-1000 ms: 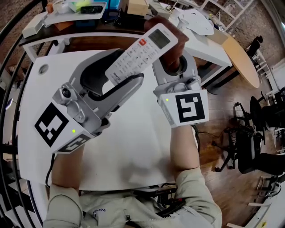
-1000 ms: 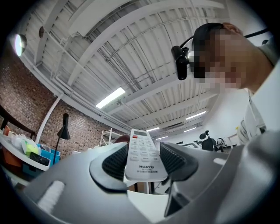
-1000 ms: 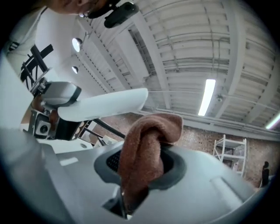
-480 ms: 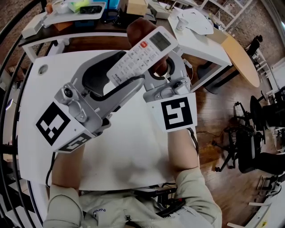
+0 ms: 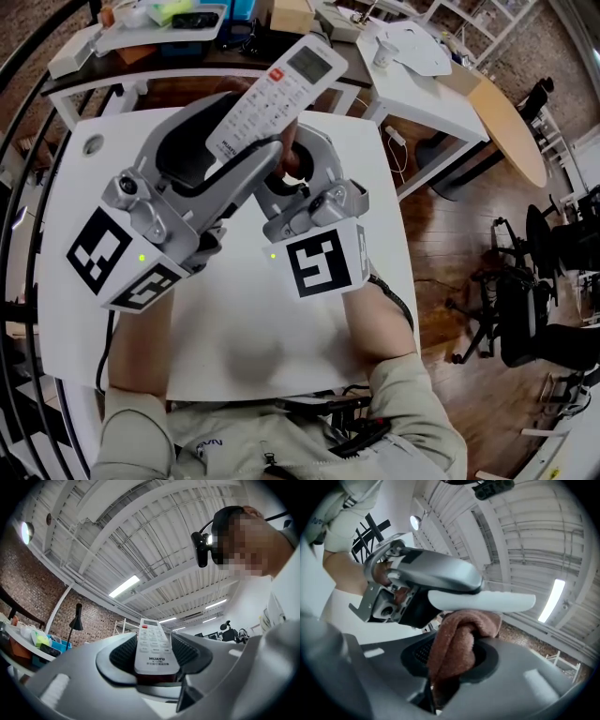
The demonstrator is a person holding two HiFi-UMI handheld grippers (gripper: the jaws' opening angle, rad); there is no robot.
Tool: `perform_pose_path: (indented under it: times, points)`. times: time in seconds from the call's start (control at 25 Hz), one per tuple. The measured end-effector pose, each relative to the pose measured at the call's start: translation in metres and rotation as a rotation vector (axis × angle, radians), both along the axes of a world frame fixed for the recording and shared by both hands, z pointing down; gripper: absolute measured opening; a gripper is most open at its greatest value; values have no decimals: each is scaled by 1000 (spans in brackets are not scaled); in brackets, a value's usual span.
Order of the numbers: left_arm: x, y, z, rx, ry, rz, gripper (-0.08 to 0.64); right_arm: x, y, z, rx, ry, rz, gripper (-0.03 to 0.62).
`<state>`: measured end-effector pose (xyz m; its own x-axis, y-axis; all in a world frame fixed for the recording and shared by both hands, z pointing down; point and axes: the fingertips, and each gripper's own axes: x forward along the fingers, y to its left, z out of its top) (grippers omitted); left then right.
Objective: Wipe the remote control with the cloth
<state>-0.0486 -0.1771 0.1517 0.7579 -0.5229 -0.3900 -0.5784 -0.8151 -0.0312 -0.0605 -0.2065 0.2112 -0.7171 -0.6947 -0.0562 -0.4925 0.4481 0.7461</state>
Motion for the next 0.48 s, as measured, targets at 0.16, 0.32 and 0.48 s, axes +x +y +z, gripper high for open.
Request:
perform_pose_path:
  times: [0.16, 0.32, 0.48]
  points:
    - [-2, -1, 1, 2, 7, -12, 242, -8, 6, 11, 7, 42, -27, 100]
    - [-5, -2, 1, 1, 11, -23, 242, -4, 3, 13, 2, 47, -24, 100]
    - [-6, -1, -3, 1, 7, -59, 242, 10, -2, 7, -16, 30, 3, 100]
